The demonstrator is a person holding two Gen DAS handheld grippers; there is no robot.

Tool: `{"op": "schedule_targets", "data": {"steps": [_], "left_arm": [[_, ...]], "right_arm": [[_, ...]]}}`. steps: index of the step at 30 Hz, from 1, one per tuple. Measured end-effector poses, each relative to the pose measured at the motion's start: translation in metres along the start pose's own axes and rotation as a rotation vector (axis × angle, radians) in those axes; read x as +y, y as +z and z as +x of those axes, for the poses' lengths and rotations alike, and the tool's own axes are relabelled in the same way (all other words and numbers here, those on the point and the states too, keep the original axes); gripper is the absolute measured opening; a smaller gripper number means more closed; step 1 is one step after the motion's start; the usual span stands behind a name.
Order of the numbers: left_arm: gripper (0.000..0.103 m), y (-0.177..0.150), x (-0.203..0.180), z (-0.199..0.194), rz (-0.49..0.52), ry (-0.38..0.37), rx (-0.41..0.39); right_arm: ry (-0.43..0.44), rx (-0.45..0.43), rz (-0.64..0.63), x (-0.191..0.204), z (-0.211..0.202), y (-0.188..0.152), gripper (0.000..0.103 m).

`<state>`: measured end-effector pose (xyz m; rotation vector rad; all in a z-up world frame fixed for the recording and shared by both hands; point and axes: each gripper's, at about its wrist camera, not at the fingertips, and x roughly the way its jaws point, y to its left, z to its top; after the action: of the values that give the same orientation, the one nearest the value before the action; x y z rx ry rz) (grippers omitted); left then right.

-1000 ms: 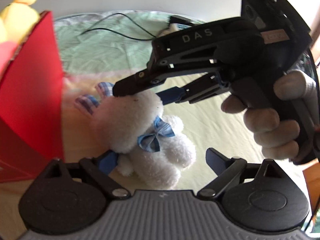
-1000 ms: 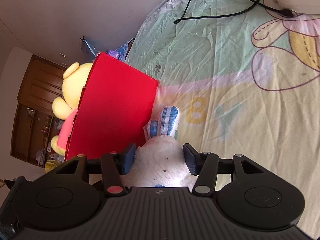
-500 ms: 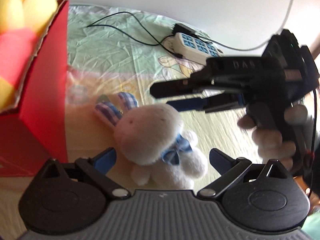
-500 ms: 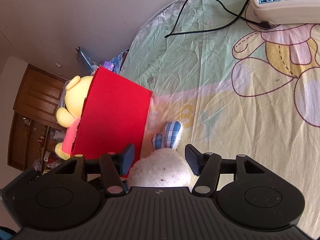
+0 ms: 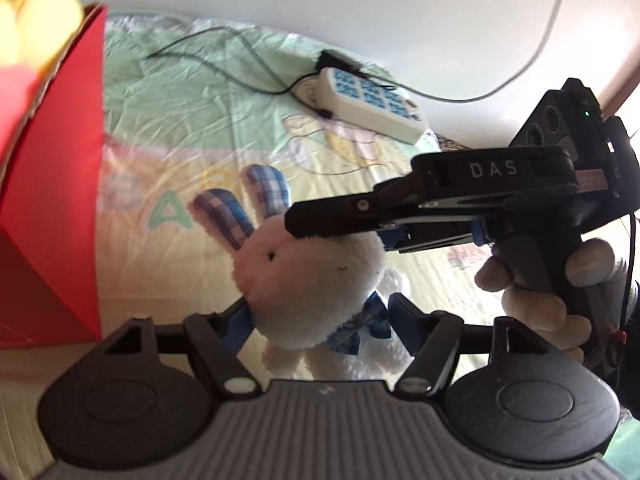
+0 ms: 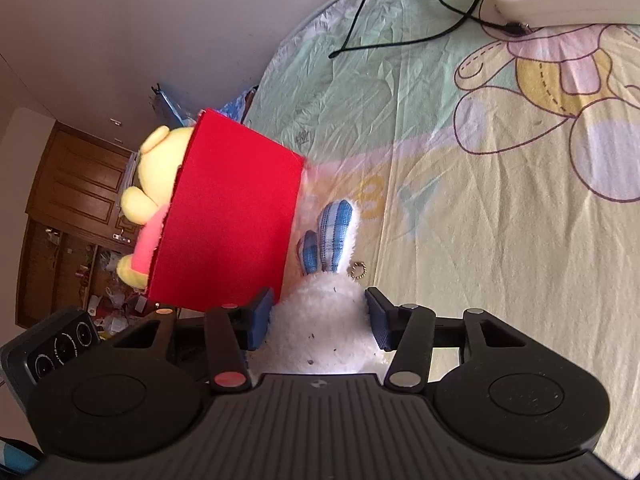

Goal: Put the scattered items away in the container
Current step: 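Close the right gripper on the pink bunny plush's body, then lift the pink bunny with the right gripper and carry it over the box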

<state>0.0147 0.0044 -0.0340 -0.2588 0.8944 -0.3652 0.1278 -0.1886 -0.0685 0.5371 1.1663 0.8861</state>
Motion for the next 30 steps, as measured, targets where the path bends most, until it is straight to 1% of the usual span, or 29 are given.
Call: {"op": "schedule_targets", "data": {"steps": [2, 4, 8, 12, 15, 18, 23, 26, 30], "left_arm": [[0.070, 0.004, -0.011, -0.014, 0.043, 0.001, -0.051], [0.070, 0.010, -0.017, -0.031, 0.065, -0.007, -0.105], [0.070, 0.024, -0.023, -0.073, 0.117, 0.008, -0.237], [0.070, 0.035, -0.015, -0.120, 0.166, 0.068, -0.371], [0.070, 0.038, 0.007, -0.152, 0.155, 0.123, -0.443], [0.070, 0.036, 0.036, -0.177, 0.131, 0.193, -0.488], [0.070, 0.026, 0.094, -0.204, 0.080, 0.318, -0.515], [0.071, 0.018, 0.128, -0.209, 0.041, 0.377, -0.504], [0.070, 0.008, 0.171, -0.205, -0.024, 0.416, -0.466]], "right_arm": [[0.026, -0.052, -0.016, 0.009, -0.015, -0.004, 0.052], [0.051, -0.109, -0.038, 0.021, -0.027, -0.005, 0.052], [0.102, -0.217, -0.125, 0.061, -0.046, -0.002, 0.052], [0.165, -0.304, -0.253, 0.112, -0.049, 0.007, 0.052], [0.219, -0.327, -0.339, 0.148, -0.036, 0.017, 0.052], [0.272, -0.298, -0.411, 0.182, -0.006, 0.030, 0.052], [0.325, -0.205, -0.534, 0.235, 0.064, 0.046, 0.052], [0.334, -0.134, -0.605, 0.260, 0.108, 0.053, 0.052], [0.305, -0.032, -0.695, 0.280, 0.158, 0.053, 0.052]]}}
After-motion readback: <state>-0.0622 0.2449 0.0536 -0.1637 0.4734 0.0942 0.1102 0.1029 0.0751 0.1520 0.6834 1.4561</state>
